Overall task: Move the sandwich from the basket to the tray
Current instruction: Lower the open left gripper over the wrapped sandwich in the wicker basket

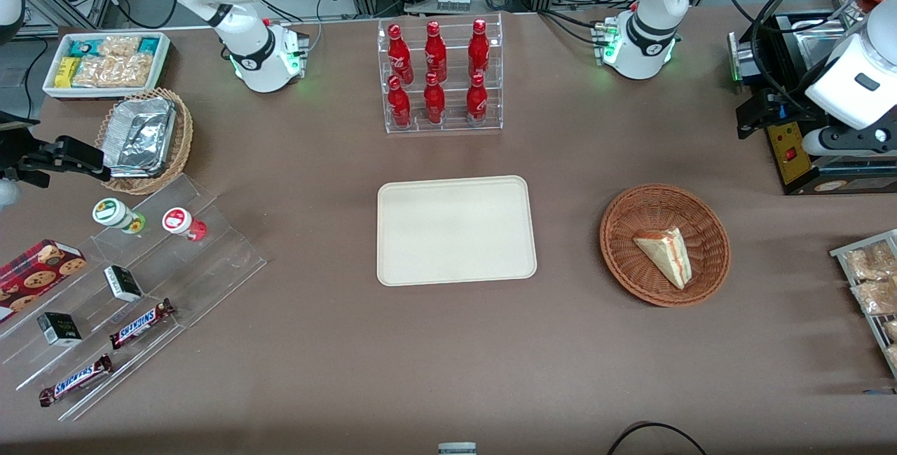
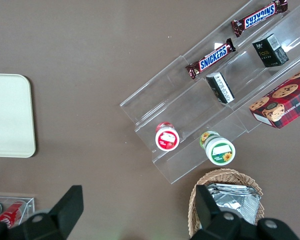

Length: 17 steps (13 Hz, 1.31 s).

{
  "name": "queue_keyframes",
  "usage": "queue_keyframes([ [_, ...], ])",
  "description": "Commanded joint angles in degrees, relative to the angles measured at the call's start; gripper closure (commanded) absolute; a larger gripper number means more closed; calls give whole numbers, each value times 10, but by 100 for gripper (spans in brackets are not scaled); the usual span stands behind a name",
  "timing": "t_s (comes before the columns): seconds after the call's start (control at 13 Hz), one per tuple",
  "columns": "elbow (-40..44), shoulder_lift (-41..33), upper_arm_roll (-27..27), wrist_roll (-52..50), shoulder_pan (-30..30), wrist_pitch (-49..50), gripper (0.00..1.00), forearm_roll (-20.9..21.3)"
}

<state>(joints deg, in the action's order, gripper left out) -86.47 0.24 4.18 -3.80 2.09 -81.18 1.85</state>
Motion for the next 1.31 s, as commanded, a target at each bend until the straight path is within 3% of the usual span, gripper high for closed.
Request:
queue_keyframes([
  [0.0,40,31,-5,9,7,-12,0,10],
  [0.54,-7,78,-8,-1,-1,-76,0,31],
  [1.23,-227,107,-8,-163,-15,-378,0,25],
])
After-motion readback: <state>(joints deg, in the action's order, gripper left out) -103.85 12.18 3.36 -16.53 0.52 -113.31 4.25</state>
